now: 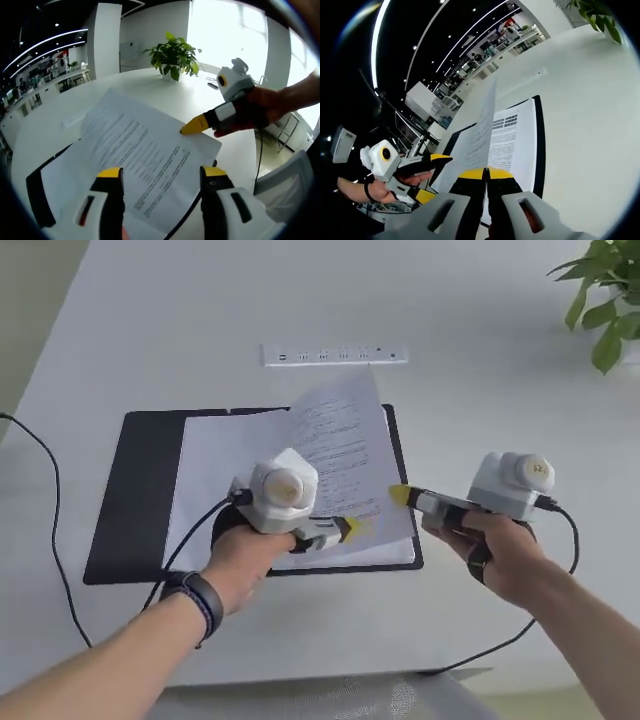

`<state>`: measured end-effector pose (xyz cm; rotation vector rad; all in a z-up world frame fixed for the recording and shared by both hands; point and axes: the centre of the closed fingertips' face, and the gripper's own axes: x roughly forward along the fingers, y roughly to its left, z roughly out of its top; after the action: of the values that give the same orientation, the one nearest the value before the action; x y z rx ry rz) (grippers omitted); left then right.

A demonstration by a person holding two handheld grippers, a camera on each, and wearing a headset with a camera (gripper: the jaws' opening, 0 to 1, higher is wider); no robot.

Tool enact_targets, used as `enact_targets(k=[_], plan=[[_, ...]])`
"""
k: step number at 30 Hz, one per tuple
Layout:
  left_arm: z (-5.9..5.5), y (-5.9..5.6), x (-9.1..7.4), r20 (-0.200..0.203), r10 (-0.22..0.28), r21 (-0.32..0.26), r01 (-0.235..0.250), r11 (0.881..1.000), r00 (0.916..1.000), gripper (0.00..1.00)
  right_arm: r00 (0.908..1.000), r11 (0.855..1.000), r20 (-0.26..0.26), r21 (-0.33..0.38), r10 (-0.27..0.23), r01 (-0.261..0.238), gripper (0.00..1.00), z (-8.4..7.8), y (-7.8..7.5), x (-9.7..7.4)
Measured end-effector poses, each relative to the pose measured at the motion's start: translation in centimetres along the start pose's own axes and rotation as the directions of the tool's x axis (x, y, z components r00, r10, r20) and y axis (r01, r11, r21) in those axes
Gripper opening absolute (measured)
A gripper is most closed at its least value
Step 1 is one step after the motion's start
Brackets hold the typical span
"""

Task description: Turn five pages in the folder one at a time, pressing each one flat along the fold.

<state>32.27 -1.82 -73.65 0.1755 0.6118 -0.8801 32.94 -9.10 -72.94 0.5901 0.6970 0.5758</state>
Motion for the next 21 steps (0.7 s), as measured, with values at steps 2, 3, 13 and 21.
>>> enact_targets(k=[2,3,13,21], plan=[[-0.1,0.6,-0.6,0.003,0.01,-0.003,-0.01,1.0,0.9999,0.61,1.0,1.0,0.001,-0.01,0.003,-0.003,0.0,0.2,0.5,0.1],[-0.1,0.8,-0.9,0.003,0.013,-0.001,-0.013,1.0,0.9999,0.61,1.0,1.0,0.004,-0.012,0.005,-0.005,0.0,0.2,0.6,0.1],[-0.6,3.7,-4.4,0.026,0.065,-0.017,-0.065,0.998,0.9975,0.62,0.9979,0.998,0.038,-0.02,0.054,-0.053,0.0,1.4,3.3,0.8],[-1.6,6.0,-7.4,0.045,0.107,-0.049,-0.105,0.993,0.9933,0.62,0.9887,0.989,0.058,-0.06,0.138,-0.135,0.0,2.8,7.9,2.7]])
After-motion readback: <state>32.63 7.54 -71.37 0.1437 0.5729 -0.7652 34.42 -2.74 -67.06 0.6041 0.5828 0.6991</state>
